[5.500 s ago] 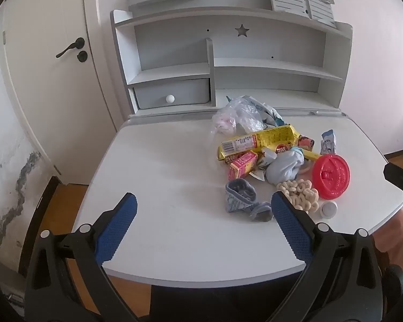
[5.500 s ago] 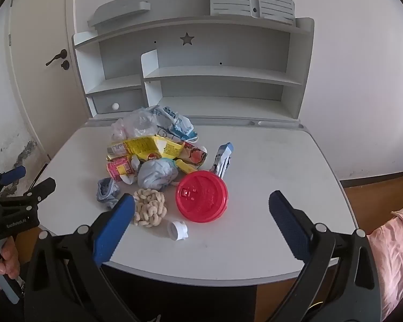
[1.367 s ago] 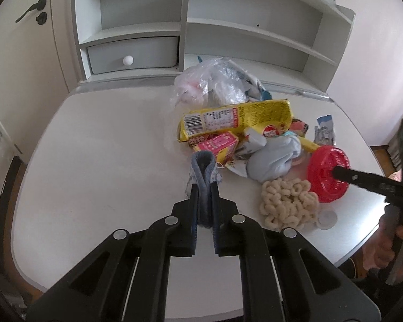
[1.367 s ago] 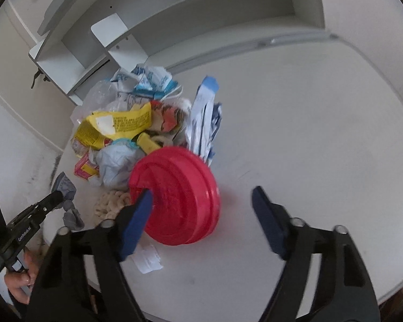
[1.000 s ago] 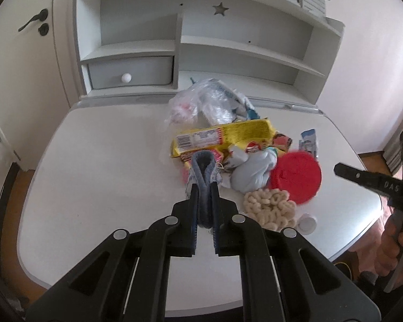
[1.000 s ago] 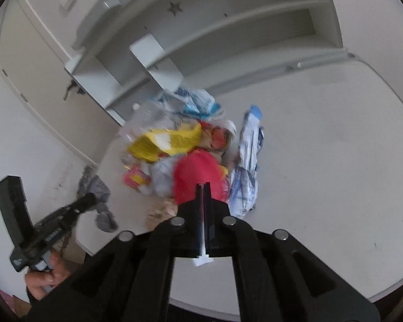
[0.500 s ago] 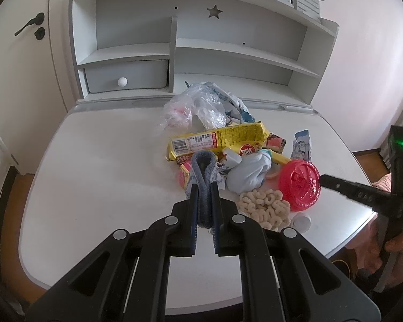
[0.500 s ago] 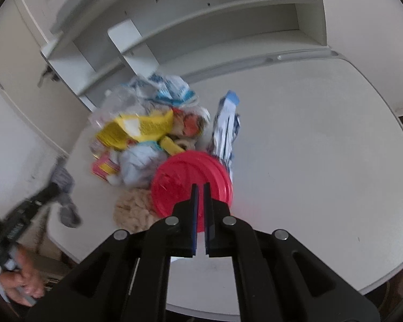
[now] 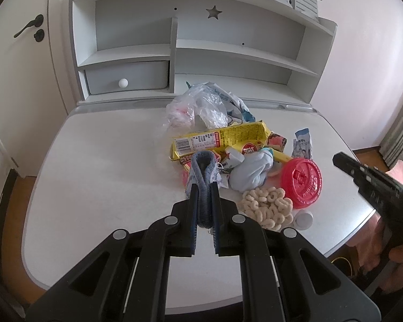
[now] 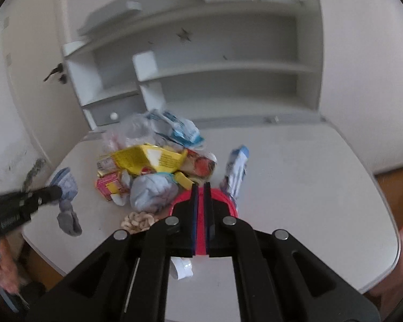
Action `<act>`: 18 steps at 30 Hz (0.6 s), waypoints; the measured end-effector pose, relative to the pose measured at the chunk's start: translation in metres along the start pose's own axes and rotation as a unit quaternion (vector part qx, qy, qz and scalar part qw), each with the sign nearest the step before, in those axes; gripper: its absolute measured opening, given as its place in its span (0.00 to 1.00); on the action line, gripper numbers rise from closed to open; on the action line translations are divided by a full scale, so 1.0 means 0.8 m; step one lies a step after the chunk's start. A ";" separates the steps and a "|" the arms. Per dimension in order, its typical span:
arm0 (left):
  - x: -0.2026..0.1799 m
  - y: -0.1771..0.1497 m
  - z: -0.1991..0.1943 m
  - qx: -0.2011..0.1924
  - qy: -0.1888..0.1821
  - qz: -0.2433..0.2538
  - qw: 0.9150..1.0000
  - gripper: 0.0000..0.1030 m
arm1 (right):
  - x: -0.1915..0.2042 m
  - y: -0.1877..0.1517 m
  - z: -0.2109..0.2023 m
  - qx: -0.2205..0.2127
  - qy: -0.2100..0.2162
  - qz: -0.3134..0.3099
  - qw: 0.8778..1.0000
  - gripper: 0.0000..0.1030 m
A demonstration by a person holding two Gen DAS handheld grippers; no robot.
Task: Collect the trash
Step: 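Grasp the grey sock with the left tool while the right tool grasps the red lid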
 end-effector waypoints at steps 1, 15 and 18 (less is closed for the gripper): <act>-0.001 0.000 0.000 0.000 0.000 0.000 1.000 0.08 | -0.001 -0.004 0.004 0.008 0.001 0.004 1.000 0.02; -0.003 -0.001 -0.004 -0.002 0.000 0.005 1.000 0.08 | -0.007 -0.010 0.002 -0.001 -0.017 -0.021 1.000 0.15; -0.004 -0.003 -0.003 -0.001 0.001 0.006 1.000 0.08 | 0.006 -0.002 -0.008 -0.027 0.043 -0.016 0.999 0.93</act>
Point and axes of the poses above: each gripper's, at about its wrist camera, not at the fingertips, and z roughly the way its jaws point, x to its left, y to its top, the point moved 9 cm from there along z, roughly the way its jaws point, and after that the axes turned 2 degrees about -y, right-handed, at the moved point
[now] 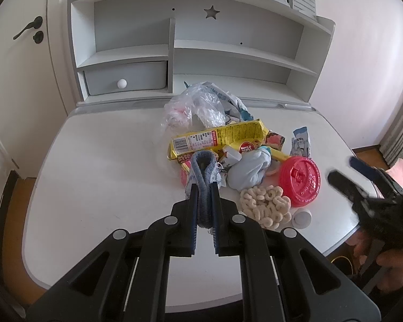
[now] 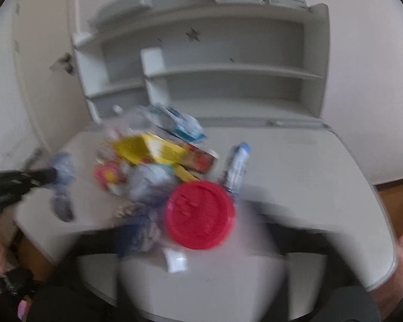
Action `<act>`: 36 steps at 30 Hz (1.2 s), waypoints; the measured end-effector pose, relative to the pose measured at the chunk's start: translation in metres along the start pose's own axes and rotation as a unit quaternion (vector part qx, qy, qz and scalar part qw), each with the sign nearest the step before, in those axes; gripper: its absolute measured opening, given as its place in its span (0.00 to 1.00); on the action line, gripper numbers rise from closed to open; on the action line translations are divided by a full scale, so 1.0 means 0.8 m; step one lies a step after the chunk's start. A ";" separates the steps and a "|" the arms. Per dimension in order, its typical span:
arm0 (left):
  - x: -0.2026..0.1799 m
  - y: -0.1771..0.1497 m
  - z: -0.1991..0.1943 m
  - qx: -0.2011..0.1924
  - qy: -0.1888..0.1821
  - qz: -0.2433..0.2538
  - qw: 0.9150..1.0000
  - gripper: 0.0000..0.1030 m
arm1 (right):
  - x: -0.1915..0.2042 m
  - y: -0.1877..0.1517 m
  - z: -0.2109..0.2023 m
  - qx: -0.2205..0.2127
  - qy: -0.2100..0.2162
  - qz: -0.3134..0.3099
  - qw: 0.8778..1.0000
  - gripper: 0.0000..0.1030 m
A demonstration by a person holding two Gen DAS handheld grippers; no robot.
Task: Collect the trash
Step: 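Grasp the grey sock with the left tool while the right tool grasps the red lid, then carry sock and red lid over the black bin and open both tools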
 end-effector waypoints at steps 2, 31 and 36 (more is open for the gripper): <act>0.000 0.000 -0.001 -0.001 0.001 -0.001 1.000 0.08 | 0.000 0.001 0.005 0.006 -0.019 -0.004 1.000 0.93; -0.016 0.006 -0.002 0.001 -0.014 0.002 1.000 0.08 | -0.030 0.001 0.033 0.093 -0.083 0.022 0.992 0.74; -0.109 0.023 0.001 -0.005 -0.060 0.040 0.997 0.08 | -0.119 0.006 -0.059 0.054 -0.128 0.054 0.989 0.74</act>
Point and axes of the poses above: each gripper's, at about its wrist camera, not at the fingertips, and z roughly the way its jaws point, x to its left, y to its top, the point moved 9 cm from there along z, roughly the way its jaws point, and after that the axes turned 2 degrees about -y, right-handed, at the moved point
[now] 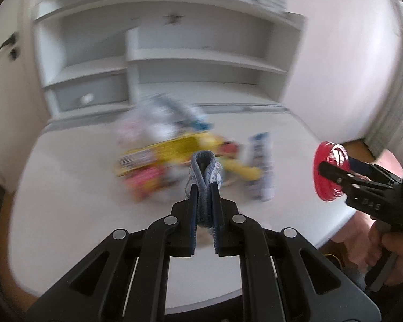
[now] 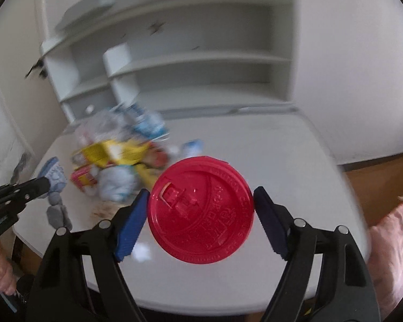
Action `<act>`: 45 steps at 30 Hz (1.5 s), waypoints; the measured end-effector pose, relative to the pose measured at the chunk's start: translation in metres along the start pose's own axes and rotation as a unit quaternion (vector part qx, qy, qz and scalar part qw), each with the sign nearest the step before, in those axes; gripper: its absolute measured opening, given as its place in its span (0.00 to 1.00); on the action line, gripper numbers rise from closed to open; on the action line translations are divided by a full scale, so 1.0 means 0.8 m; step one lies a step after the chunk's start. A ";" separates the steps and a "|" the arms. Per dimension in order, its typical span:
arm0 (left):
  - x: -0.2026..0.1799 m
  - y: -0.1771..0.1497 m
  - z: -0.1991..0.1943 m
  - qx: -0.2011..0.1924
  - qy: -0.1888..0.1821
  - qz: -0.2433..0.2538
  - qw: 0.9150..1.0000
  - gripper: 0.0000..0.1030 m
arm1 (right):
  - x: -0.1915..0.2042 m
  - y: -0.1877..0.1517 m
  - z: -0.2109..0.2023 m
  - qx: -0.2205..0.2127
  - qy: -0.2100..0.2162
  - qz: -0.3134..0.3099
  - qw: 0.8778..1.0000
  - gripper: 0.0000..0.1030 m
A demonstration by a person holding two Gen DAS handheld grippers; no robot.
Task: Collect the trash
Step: 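Carry sock and red lid over the black bin and open both tools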
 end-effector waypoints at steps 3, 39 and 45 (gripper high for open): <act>-0.097 0.010 0.017 0.002 -0.057 0.036 0.998 0.08 | -0.094 -0.013 -0.037 -0.015 -0.043 0.045 0.998 0.74; -0.706 -0.426 0.260 0.390 -0.246 0.280 0.842 0.11 | -0.579 -0.551 -0.077 0.203 -0.181 0.368 0.889 0.74; -0.709 -0.417 0.253 0.375 -0.249 0.282 0.847 0.64 | -0.581 -0.542 -0.079 0.190 -0.176 0.368 0.893 0.75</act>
Point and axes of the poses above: each gripper's, at about its wrist camera, not at the fingertips, and z roughly the way its jaws point, x to its left, y to its top, the point moved 9 cm from there along z, roughly the way its jaws point, and after that the axes turned 2 degrees about -y, right-handed, at the moved point
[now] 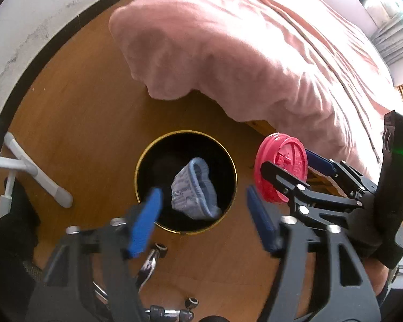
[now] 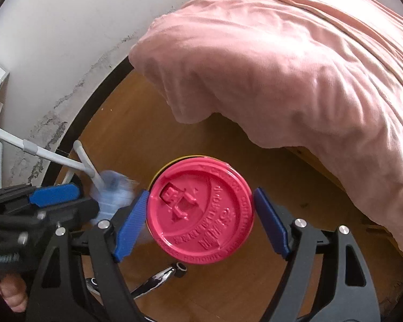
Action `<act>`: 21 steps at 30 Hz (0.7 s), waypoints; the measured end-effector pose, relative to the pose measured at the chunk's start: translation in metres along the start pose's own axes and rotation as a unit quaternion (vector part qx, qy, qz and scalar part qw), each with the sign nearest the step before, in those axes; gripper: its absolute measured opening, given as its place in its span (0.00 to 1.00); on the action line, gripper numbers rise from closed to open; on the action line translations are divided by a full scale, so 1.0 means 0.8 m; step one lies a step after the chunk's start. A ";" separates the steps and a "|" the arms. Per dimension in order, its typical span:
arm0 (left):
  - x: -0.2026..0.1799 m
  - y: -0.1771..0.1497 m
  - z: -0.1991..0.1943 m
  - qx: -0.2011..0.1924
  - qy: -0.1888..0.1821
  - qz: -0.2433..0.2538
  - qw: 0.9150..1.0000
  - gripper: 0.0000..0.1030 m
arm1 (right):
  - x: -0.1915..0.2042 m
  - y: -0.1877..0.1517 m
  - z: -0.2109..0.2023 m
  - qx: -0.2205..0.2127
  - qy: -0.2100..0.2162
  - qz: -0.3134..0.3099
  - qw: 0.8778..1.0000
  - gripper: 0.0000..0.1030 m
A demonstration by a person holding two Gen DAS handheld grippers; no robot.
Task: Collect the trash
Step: 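Carry sock and red lid over the black bin and open both tools, then swing both tools back to the desk toward the white cap and cereal rings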
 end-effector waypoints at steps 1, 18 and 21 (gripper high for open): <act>0.000 0.001 -0.002 -0.003 0.002 0.002 1.000 0.65 | 0.002 0.001 0.001 0.001 0.000 0.000 1.000 0.75; 0.009 0.016 -0.052 -0.078 0.015 -0.002 0.997 0.78 | 0.020 0.028 -0.052 -0.038 -0.010 -0.009 0.999 0.85; 0.007 0.022 -0.090 -0.106 0.022 0.012 0.994 0.79 | 0.037 0.047 -0.089 -0.071 -0.016 -0.021 0.997 0.85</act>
Point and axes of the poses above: each gripper's, at about its wrist camera, not at the fingertips, and z roughly the way its jaws point, x to its left, y to its top, the point moved 9 cm from there along z, roughly the way its jaws point, and after that the axes turned 2 degrees about -y, right-handed, at the moved point
